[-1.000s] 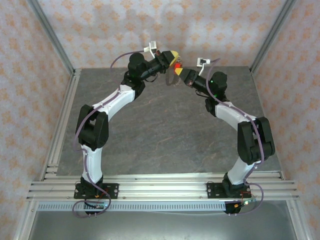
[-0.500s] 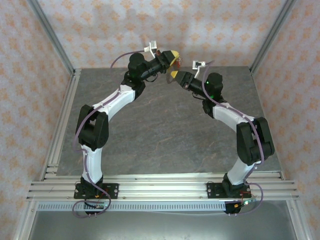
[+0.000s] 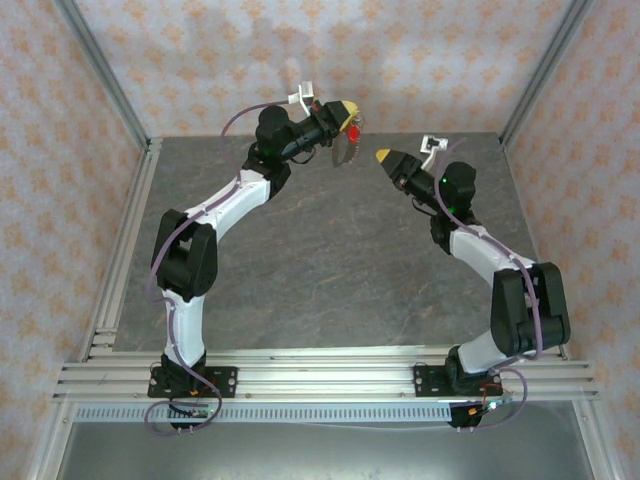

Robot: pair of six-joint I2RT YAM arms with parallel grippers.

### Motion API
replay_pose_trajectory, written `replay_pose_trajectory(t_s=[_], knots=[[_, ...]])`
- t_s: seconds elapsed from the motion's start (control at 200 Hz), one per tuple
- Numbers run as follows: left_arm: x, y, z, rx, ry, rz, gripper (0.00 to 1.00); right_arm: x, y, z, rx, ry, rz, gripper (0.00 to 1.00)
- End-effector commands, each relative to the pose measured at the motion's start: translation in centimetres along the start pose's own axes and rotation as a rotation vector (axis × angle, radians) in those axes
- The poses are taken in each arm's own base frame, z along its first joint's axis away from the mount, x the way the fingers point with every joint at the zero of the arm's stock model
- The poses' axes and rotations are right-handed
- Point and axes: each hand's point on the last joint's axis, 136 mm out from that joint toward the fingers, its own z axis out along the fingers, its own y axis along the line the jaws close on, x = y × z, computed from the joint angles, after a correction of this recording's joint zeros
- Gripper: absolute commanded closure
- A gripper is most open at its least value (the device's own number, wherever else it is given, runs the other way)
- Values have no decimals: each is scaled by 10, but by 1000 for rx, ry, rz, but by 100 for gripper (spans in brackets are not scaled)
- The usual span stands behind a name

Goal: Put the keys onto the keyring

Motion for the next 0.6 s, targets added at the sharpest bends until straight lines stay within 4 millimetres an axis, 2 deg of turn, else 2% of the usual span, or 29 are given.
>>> replay_pose_trajectory(t_s=[0.0,0.12,0.23,0.365,0.52,0.596], knots=[[0,-34,-1,93,6,55,100,-36,43,1,-66,-106,-55,64],[1,-34,-1,95,7,56,100,-56,53,4,-66,-165,-37,65],[2,-33,0,93,8,54,100,-62,59,12,-80,-178,-20,66],[2,-34,2,93,9,55,100,-51,64,28,-97,-145,-10,74],[3,-36,2,95,12,58,100,-24,64,48,-111,-82,4,87],[4,-36,3,95,11,57,100,-9,65,58,-120,-42,11,90]])
